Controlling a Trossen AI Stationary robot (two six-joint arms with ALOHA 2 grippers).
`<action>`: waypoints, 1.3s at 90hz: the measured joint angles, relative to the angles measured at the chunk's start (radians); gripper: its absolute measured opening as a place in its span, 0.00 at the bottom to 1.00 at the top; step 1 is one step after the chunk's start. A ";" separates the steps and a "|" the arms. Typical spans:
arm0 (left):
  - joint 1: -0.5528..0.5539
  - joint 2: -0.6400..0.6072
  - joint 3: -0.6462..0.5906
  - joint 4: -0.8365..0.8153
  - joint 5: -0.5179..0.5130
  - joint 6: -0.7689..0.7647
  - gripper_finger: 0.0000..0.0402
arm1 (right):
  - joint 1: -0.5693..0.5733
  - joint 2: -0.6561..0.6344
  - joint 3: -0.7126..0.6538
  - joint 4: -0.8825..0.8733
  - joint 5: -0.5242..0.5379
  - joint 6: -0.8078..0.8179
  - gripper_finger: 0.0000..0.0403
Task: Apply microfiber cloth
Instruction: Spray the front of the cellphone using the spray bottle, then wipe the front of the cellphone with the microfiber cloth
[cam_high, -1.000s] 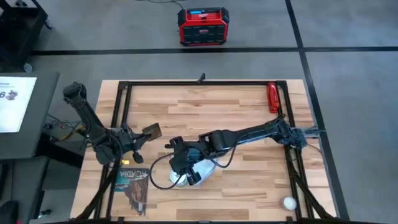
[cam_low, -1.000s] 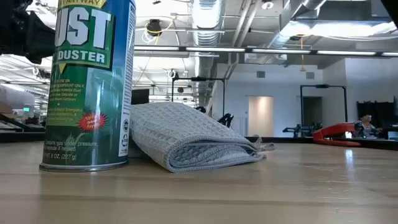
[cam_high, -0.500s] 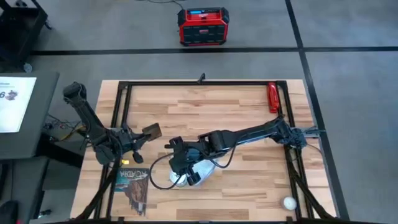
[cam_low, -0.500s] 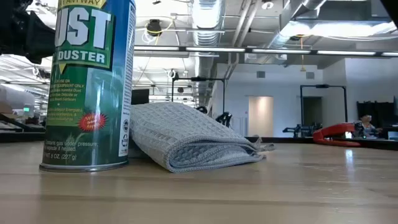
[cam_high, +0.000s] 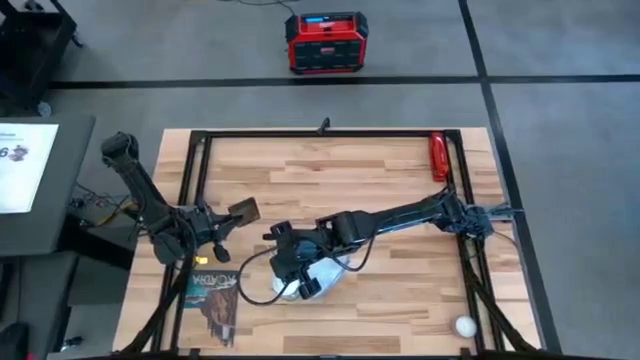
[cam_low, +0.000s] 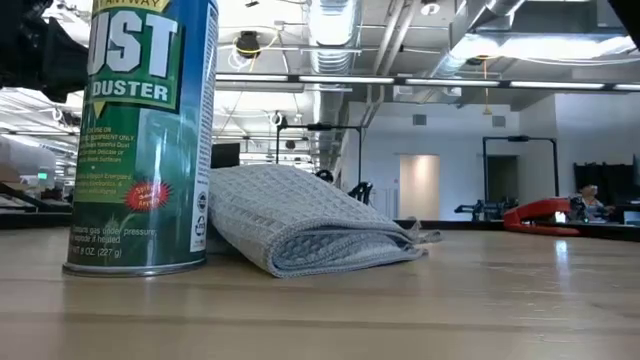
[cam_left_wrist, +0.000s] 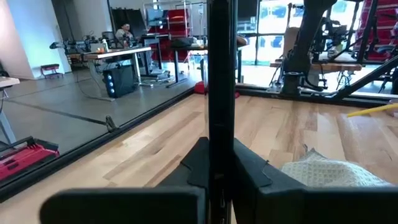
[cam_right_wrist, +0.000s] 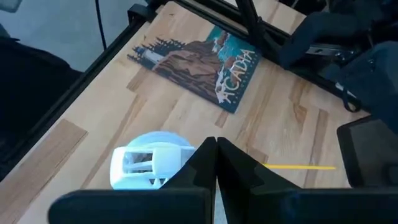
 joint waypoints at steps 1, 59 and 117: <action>0.000 0.000 0.000 0.000 0.000 0.000 0.02 | 0.000 0.000 0.000 0.000 0.000 0.000 0.00; 0.071 0.000 0.007 0.015 0.029 0.028 0.02 | -0.017 -0.044 0.061 -0.051 0.145 -0.062 0.00; 0.368 0.000 0.011 0.181 0.428 0.215 0.02 | -0.027 -0.400 -0.349 -0.440 0.306 0.320 0.01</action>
